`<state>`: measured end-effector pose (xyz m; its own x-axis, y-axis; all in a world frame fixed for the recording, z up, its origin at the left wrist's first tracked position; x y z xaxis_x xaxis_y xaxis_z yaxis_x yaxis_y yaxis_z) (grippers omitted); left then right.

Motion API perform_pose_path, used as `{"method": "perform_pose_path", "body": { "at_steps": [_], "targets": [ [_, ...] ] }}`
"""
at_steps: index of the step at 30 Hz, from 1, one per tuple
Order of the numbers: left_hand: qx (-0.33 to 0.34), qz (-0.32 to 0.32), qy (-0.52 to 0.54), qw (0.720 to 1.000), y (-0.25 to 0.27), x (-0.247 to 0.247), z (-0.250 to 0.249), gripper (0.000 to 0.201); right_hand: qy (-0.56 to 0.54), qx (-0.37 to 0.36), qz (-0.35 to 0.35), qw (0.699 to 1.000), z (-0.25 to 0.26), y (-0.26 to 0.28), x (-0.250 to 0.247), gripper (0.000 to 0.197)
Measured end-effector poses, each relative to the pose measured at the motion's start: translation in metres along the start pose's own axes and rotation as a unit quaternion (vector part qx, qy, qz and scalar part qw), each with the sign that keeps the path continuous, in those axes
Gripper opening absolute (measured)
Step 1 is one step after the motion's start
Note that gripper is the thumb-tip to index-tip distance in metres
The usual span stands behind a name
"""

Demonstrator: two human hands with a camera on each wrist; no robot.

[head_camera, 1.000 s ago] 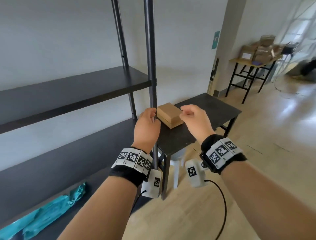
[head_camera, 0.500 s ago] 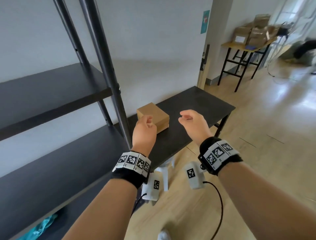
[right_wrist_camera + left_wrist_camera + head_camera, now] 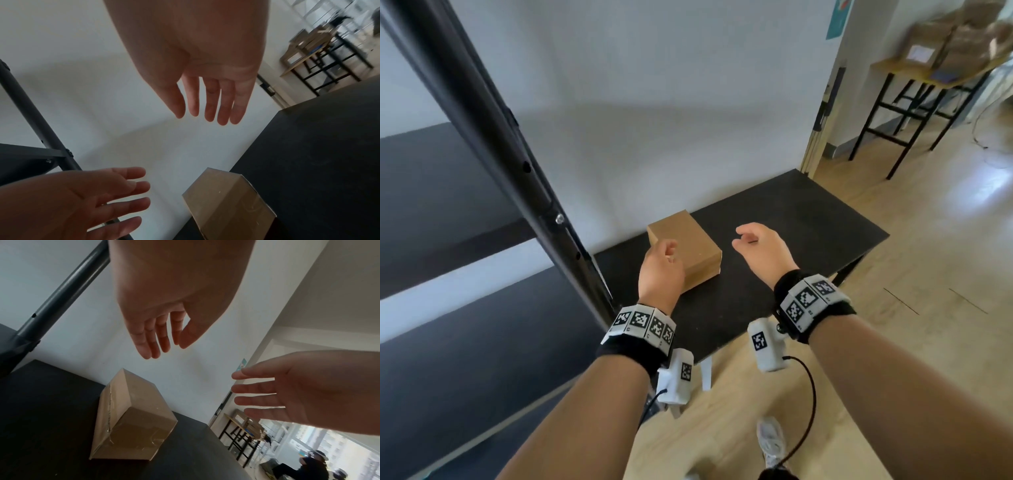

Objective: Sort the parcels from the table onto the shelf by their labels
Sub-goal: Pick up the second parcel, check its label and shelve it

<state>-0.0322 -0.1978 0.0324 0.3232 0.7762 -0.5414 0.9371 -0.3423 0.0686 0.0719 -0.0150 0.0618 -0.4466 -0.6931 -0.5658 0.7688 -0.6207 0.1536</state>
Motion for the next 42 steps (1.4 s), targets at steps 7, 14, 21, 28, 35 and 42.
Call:
{"method": "perform_pose_path", "body": {
  "at_steps": [7, 14, 21, 28, 35, 42],
  "targets": [
    [-0.101, -0.055, 0.008, 0.993, -0.036, 0.030, 0.023, 0.045, 0.056, -0.031, 0.128, 0.990, -0.007, -0.082, 0.030, 0.044],
    [-0.201, -0.080, 0.003, 0.976, -0.047, 0.067, 0.057, 0.050, 0.126, -0.038, 0.242, 0.961, -0.042, -0.128, 0.064, 0.054],
    [-0.257, -0.076, 0.004, 0.963, -0.049, 0.089, 0.082, 0.054, 0.158, -0.050, 0.292, 0.942, -0.061, -0.145, 0.094, 0.050],
    [-0.261, -0.155, 0.051, 0.951, -0.043, 0.087, 0.075, 0.046, 0.137, -0.045, 0.292, 0.946, -0.070, -0.150, 0.099, 0.046],
    [-0.196, -0.226, 0.010, 0.954, -0.040, 0.070, 0.042, 0.034, 0.132, -0.008, 0.298, 0.945, -0.090, -0.148, 0.101, 0.034],
    [-0.136, -0.225, -0.057, 0.963, -0.038, 0.080, 0.028, 0.028, 0.151, 0.000, 0.321, 0.935, -0.106, -0.139, 0.109, 0.035]
  ]
}}
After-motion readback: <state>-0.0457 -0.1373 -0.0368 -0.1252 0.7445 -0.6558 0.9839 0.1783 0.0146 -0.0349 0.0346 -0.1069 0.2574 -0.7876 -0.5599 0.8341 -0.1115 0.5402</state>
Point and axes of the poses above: each hand's wrist, its own y-axis away from the middle knuckle, its own x-axis out of the palm, z = x × y, the point moved 9 cm from there along -y, towards the middle knuckle, and after that the axes turned 2 degrees about x, right-handed, at the moved point
